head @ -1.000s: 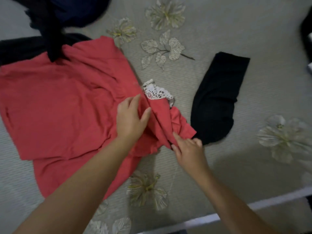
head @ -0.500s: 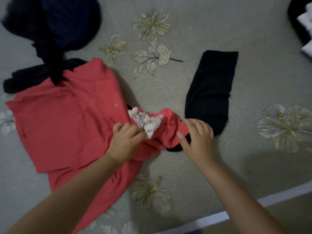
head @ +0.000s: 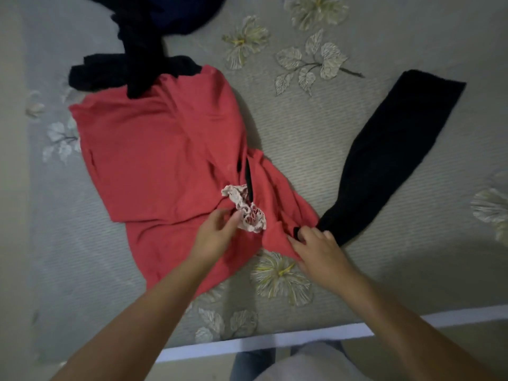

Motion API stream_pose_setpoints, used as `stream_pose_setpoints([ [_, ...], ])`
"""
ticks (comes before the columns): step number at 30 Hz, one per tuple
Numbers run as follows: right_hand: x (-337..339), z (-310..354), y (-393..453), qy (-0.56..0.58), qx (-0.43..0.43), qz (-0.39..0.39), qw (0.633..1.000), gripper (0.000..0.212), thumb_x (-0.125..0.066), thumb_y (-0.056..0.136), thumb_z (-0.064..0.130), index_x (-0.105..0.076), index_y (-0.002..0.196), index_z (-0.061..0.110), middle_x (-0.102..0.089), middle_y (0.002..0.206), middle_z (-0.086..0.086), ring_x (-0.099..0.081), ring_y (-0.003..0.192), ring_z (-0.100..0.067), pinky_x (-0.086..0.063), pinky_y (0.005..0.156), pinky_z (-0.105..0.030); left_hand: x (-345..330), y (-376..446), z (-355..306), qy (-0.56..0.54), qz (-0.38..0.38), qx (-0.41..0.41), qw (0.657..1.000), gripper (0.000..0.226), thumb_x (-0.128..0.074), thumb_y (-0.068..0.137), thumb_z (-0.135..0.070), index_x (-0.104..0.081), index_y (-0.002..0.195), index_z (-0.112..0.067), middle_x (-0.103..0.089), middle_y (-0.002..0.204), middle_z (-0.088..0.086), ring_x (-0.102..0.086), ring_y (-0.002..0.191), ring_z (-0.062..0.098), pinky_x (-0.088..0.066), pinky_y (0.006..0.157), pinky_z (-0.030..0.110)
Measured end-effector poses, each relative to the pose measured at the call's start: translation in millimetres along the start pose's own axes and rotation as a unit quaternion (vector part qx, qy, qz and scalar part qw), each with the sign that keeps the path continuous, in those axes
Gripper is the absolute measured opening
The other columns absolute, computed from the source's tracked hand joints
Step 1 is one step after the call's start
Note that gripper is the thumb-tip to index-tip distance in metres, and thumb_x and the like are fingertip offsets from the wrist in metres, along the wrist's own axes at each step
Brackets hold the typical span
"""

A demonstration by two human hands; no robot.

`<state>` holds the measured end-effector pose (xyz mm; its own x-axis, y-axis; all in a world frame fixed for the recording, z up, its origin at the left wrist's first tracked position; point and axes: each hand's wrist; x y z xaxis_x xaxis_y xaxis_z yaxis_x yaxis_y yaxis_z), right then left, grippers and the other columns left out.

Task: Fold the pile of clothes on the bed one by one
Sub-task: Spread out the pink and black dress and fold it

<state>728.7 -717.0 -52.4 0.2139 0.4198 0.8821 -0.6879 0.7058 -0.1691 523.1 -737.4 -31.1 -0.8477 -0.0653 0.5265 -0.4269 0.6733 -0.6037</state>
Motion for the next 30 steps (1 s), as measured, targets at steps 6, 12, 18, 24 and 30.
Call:
stream_pose_setpoints([
  [6,0.3,-10.2,-32.9,-0.042,0.027,0.068,0.996,0.067,-0.087,0.022,0.017,-0.073,0.087,0.016,-0.070,0.092,-0.006,-0.069,0.081,-0.018,-0.052,0.057,-0.028,-66.0,1.8,-23.4,-0.129,-0.059,0.095,0.985,0.063,-0.073,0.075,-0.020,-0.042,0.128,-0.006,-0.056,0.123,0.010,-0.054,0.111,0.025,-0.040,0.098,0.030],
  [12,10.1,-25.7,-40.3,0.043,-0.065,0.072,0.994,0.052,-0.065,0.064,0.008,-0.062,0.116,0.007,-0.066,0.107,-0.008,-0.063,0.100,-0.026,-0.045,0.074,-0.041,-40.3,-10.2,-10.7,-0.208,-0.084,0.002,0.974,0.035,-0.069,0.075,0.000,-0.053,0.104,-0.012,-0.062,0.098,0.006,-0.059,0.085,0.015,-0.047,0.083,0.022],
  [18,9.7,-12.6,-10.2,0.104,-0.084,0.048,0.990,0.049,-0.054,0.087,0.010,-0.044,0.134,0.010,-0.054,0.124,-0.011,-0.049,0.116,-0.029,-0.036,0.096,-0.033,50.0,-11.6,23.1,-0.189,-0.228,-0.071,0.953,0.042,-0.059,0.075,0.013,-0.053,0.110,-0.010,-0.059,0.090,0.000,-0.054,0.076,0.003,-0.042,0.071,0.010],
  [24,0.8,24.9,15.9,0.096,-0.074,0.120,0.985,0.042,-0.048,0.093,0.025,-0.045,0.134,0.018,-0.060,0.114,-0.003,-0.053,0.107,-0.017,-0.038,0.086,-0.025,128.0,-26.0,79.8,-0.147,-0.361,-0.002,0.921,0.045,-0.059,0.076,0.006,-0.049,0.118,-0.008,-0.055,0.097,0.005,-0.051,0.084,0.015,-0.039,0.066,0.004],
  [30,-11.2,79.1,33.2,0.130,-0.037,0.070,0.988,0.033,-0.063,0.085,0.018,-0.062,0.116,0.007,-0.067,0.097,-0.009,-0.062,0.091,-0.025,-0.044,0.078,-0.025,158.5,-52.7,135.3,-0.089,-0.336,0.068,0.935,0.044,-0.065,0.076,0.000,-0.051,0.117,-0.007,-0.058,0.098,0.006,-0.051,0.084,0.015,-0.036,0.072,0.022],
])
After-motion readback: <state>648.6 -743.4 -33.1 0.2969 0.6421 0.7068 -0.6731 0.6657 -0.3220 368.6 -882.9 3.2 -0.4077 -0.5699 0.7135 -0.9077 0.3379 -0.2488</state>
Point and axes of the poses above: each hand's wrist, its own y-axis towards the middle knuckle, its own x-axis out of the back of the hand, z = x × y
